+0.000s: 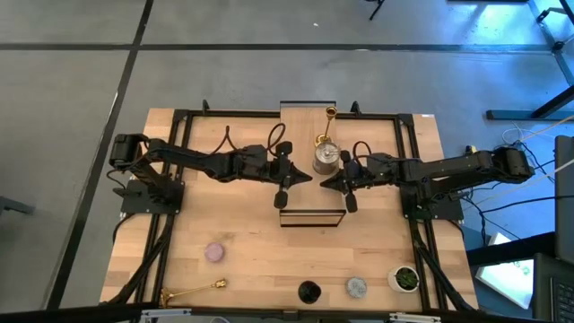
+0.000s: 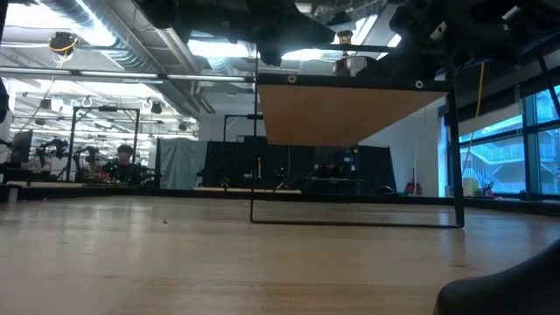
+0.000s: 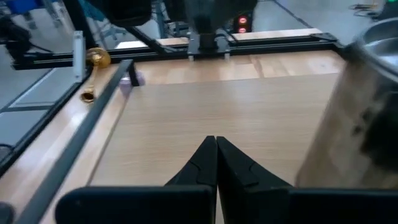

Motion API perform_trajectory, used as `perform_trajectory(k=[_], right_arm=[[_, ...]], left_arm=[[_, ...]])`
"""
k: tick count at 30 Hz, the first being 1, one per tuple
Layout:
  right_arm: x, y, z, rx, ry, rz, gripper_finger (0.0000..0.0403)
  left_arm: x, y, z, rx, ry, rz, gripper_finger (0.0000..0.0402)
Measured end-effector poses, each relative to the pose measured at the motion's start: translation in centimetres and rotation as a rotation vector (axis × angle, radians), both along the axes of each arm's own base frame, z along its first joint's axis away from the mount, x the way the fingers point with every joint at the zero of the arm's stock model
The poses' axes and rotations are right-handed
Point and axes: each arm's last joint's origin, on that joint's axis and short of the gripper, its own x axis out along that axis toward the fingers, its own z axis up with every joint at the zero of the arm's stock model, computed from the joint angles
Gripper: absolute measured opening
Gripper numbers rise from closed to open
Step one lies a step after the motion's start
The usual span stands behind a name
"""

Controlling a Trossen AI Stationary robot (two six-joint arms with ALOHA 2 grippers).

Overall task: Pick & Place candle stick holders
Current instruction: Put the golden candle holder on the shelf

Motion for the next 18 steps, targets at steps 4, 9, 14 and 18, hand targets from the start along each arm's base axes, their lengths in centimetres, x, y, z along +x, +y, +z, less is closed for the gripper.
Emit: perform_trajectory(k=[4,9,14,18], right_arm=[[0.0,0.0,-0.1,0.001,0.010,-0.015,0.0000],[-0.2,0.2,-0.2,0.053,0.037,-0.023,0.0000],[-0.8,1.6,0.2,0.067,0.033,-0.053,0.0000],[-2.0,3.1,1.3,0.037,-0.010,-0.147,0.0000]], left_arm=[[0.0,0.0,-0.1,-0.008,0.006,0.001,0.0001],[-0.2,-0.6,0.0,-0.008,0.026,0.019,0.0001],[-0.7,-2.4,0.8,0.014,0.014,0.031,0.0002],[-1.4,-4.7,1.6,0.050,0.001,0.046,0.0002]])
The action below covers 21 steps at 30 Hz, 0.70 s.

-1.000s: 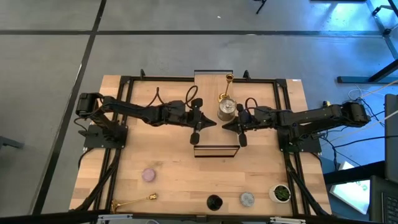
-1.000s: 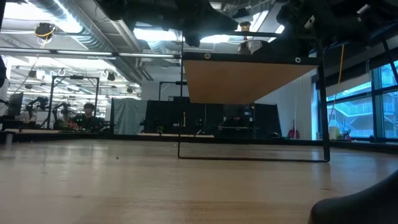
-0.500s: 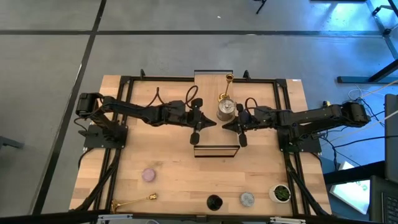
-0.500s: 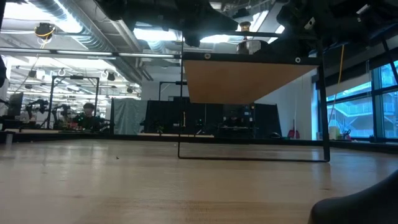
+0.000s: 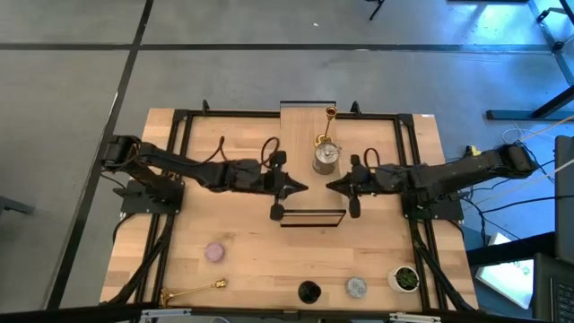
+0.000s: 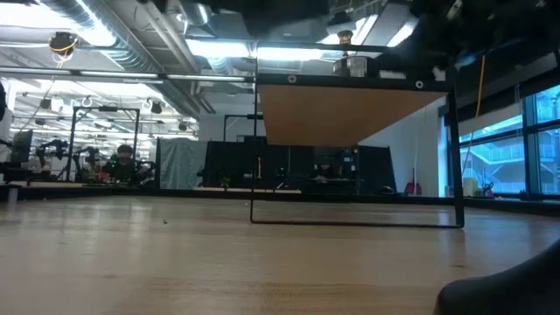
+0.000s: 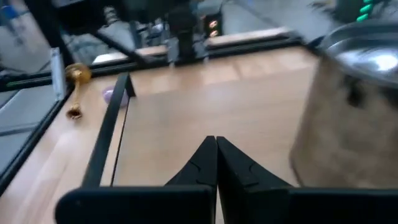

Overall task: Pick & Place candle stick holders
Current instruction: Put the golden candle holder on the shelf

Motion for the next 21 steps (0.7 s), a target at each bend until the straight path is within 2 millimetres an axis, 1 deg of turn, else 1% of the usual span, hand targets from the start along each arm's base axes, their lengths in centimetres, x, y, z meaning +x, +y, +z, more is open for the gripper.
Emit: perform_trajectory(k=[2,4,7,10,15,21], right_arm=[[-0.8,0.7,0.7,-0.002,-0.033,-0.029,0.0000],[-1.8,1.3,1.4,-0.001,-0.058,-0.015,0.0000],[-3.2,2.2,2.3,0.032,-0.095,0.042,0.0000],[-4.2,3.2,2.9,0.078,-0.127,0.103,0.0000],[-5.1,5.1,3.3,0.133,-0.149,0.214,0.0000],[-5.1,7.9,3.0,0.148,-0.175,0.344,0.0000]], left_arm=[[-0.4,-1.3,0.4,0.018,-0.009,0.010,0.0001],[-0.9,-2.6,0.8,0.037,-0.022,0.017,0.0001],[-1.5,-4.5,1.3,0.058,-0.039,0.021,0.0002],[-2.1,-6.4,1.3,0.084,-0.040,0.026,0.0001],[-3.0,-8.8,1.3,0.084,-0.049,0.014,0.0001],[-4.8,-12.0,1.8,0.059,-0.070,-0.058,0.0002]])
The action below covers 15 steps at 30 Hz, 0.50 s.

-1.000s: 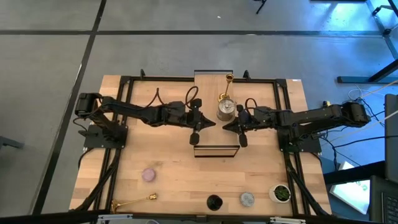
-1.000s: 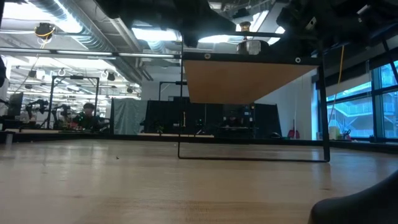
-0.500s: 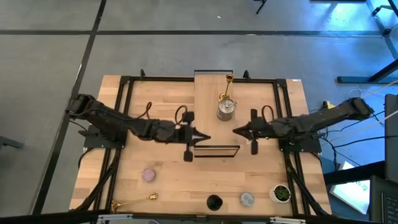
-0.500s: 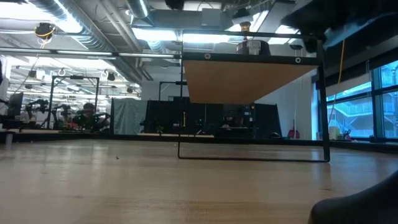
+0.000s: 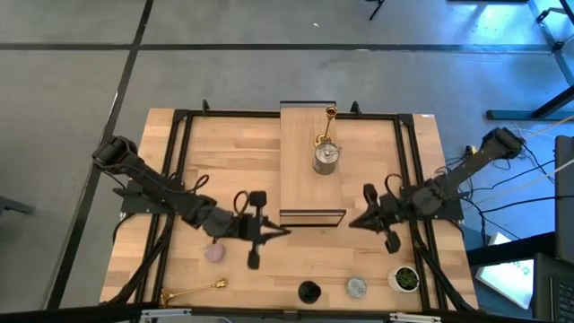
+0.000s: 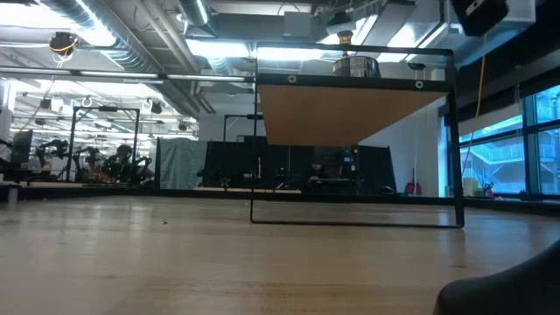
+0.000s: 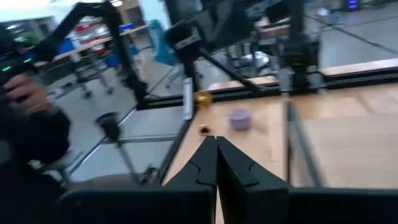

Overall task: Pick & Place candle stick holders
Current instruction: Put the golden candle holder on the shelf

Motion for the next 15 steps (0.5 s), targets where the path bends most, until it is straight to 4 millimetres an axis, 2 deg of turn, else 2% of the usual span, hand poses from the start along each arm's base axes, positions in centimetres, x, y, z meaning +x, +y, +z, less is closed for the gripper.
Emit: perform_trajectory(k=[6,15], right_arm=[[0.4,2.0,-1.0,-0.033,0.005,0.070,0.0000],[1.0,3.1,-1.9,-0.058,0.017,0.169,0.0000]], left_arm=[[-1.5,-2.6,0.0,0.018,-0.001,-0.086,0.0002],[-2.7,-4.2,-0.5,-0.044,0.051,-0.121,0.0003]])
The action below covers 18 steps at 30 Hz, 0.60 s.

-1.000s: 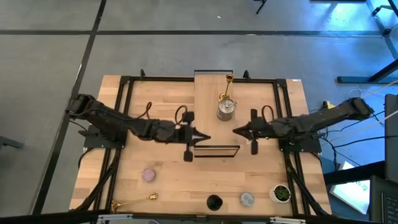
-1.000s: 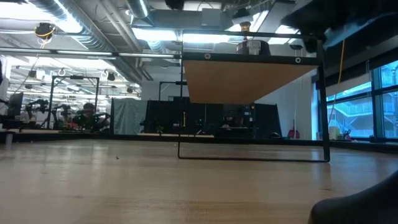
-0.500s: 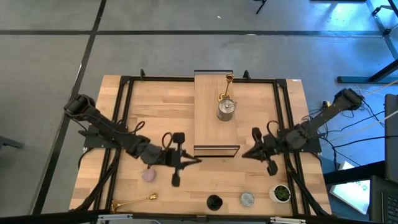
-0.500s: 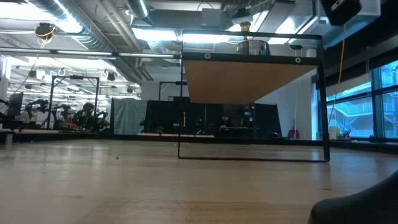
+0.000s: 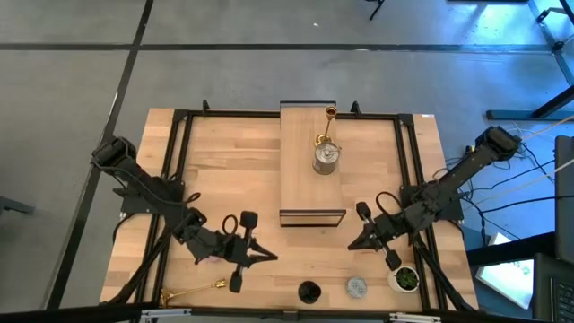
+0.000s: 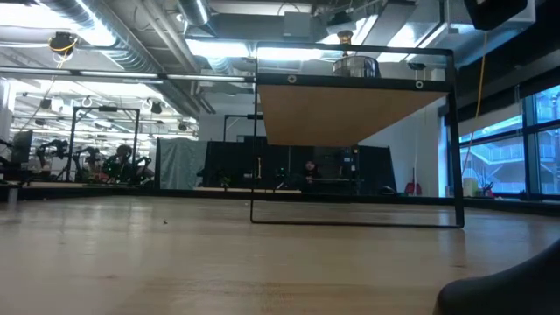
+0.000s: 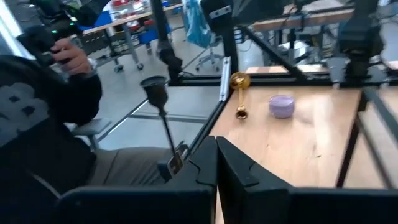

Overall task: Pick & Place candle stick holders
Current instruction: Put the golden candle holder on the shelf

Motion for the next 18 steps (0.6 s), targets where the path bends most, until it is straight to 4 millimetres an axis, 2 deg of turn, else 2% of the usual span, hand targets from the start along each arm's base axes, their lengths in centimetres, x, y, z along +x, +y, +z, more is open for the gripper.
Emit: perform_trajectory(k=[11,18], right_arm=[[0.5,0.5,-0.9,-0.012,0.029,0.013,0.0001],[0.5,0.5,-0.8,0.015,0.042,0.005,0.0020]], left_arm=[[-1.0,-1.7,-1.1,-0.134,0.086,-0.028,0.0005],[-2.5,-3.1,-2.2,-0.387,0.261,-0.053,0.0005]])
